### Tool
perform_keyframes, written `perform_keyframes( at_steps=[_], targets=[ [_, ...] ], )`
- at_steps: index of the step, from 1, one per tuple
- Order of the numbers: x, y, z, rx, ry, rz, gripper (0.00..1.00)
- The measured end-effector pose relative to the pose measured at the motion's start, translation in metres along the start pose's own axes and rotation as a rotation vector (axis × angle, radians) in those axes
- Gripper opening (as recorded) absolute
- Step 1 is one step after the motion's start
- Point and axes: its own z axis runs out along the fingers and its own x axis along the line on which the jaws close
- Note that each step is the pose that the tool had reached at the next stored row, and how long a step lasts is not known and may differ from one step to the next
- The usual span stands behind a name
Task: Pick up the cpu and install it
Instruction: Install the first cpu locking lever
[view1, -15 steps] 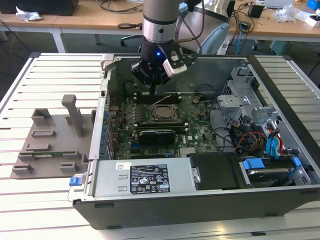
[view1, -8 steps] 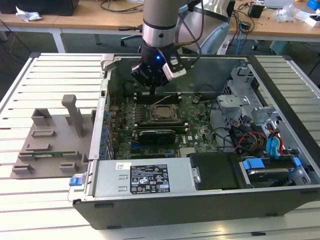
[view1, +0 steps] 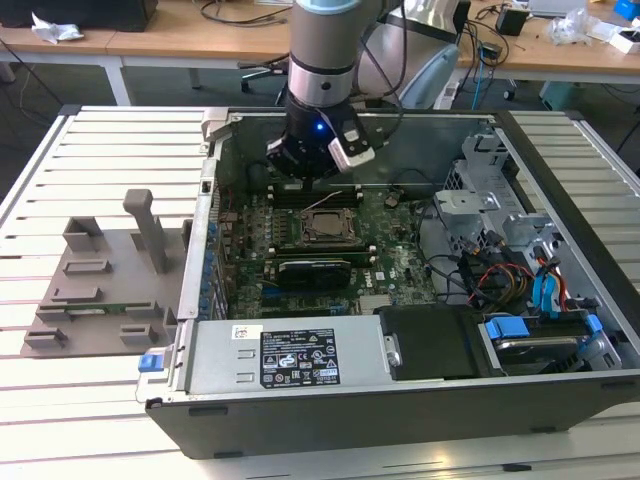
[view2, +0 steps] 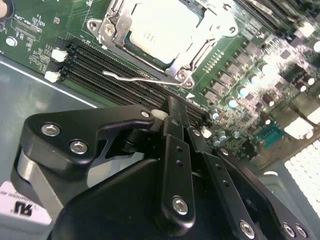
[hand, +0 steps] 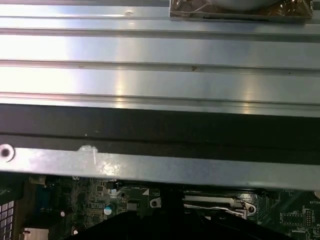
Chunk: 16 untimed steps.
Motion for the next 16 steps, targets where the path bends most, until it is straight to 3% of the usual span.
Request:
perform_keyframes(
  at_steps=[2,11,16],
  targets=[
    [-0.0026,-0.0005,0.0037,0.0008,0.0017,-0.017,0.11],
    [-0.0097,-0.0015,0.0110,-0.0005,0.0040,-0.017,0.11],
    [-0.0177,-0.0025,0.0163,-0.0011,0.0080,-0.017,0.11]
  ],
)
